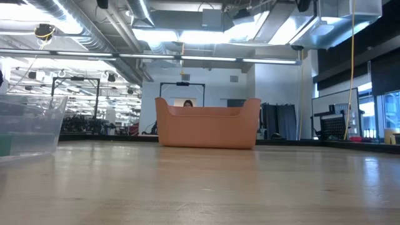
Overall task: Sort & place blocks by color
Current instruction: Put the brown block into the black bin
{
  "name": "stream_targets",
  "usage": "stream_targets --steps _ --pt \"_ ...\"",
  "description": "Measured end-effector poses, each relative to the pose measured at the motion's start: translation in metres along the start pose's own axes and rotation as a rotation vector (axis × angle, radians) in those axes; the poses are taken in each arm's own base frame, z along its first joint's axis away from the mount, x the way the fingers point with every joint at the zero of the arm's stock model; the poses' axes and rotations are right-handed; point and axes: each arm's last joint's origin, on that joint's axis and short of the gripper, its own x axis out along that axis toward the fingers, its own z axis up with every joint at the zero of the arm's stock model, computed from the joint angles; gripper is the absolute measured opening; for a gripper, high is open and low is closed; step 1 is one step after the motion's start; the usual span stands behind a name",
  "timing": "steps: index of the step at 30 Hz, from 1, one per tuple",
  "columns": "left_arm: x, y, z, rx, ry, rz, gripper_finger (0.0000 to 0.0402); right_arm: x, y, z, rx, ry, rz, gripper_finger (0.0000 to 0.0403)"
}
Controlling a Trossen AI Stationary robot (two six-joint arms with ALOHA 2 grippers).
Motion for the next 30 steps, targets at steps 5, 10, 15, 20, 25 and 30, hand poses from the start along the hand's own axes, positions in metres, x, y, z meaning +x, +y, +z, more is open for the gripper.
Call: stream_targets --steps 5,10,15,20,25,30 --pt "0.0 0.001 0.0 -0.001 -0.006 0.023 0.0176 0.013 0.025 -0.024 0.094 0.195 0.153 0.0058" --pt "0.0 0.001 0.0 -0.001 -0.006 0.023 0.0177 0.005 0.069 -0.045 0.174 0.52 0.197 0.0058" --pt "0.0 0.001 0.0 -0.001 -0.009 0.033 0.0177 -0.021 0.106 -0.054 0.232 0.864 0.056 0.0058" --pt "0.0 0.001 0.0 -0.001 -0.012 0.042 0.0177 -0.045 0.123 -0.081 0.228 1.113 -0.184 0.0058" --pt "0.0 0.001 0.0 -0.001 -0.012 0.042 0.0177 -0.061 0.124 -0.127 0.249 1.315 -0.384 0.0058" --pt "0.0 0.001 0.0 -0.001 -0.012 0.042 0.0177 -0.068 0.106 -0.168 0.27 1.382 -0.633 0.0058"
